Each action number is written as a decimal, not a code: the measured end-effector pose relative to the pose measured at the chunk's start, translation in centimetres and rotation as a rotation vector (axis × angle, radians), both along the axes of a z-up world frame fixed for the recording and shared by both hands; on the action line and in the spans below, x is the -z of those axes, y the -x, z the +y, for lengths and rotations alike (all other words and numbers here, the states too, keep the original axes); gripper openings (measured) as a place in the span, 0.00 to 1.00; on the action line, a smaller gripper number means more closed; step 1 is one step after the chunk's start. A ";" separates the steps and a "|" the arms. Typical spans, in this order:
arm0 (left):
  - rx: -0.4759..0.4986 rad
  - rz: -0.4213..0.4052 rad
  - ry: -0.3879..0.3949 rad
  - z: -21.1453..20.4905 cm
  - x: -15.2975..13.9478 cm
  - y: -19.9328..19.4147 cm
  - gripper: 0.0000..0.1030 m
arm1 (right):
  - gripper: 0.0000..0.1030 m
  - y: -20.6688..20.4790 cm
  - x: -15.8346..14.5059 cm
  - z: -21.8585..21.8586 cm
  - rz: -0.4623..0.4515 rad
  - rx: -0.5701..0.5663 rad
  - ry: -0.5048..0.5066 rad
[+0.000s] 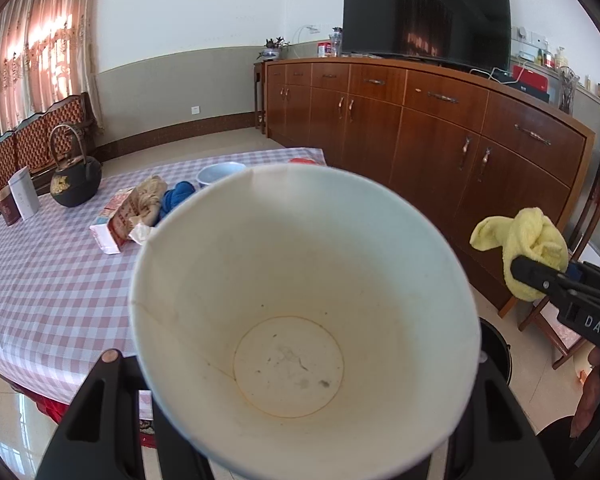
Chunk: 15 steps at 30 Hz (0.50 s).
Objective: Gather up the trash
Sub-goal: 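Carry the blue-white cup and yellow cloth with both tools over the black bucket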
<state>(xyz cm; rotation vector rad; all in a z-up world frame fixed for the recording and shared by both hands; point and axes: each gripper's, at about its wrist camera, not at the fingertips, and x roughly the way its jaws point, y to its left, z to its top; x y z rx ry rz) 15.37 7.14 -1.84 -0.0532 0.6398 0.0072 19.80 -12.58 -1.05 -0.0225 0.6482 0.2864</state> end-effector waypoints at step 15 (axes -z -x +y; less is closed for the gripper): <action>0.176 0.025 -0.003 -8.2 0.9 -1.6 0.58 | 0.44 1.8 1.4 -9.1 0.027 0.161 0.003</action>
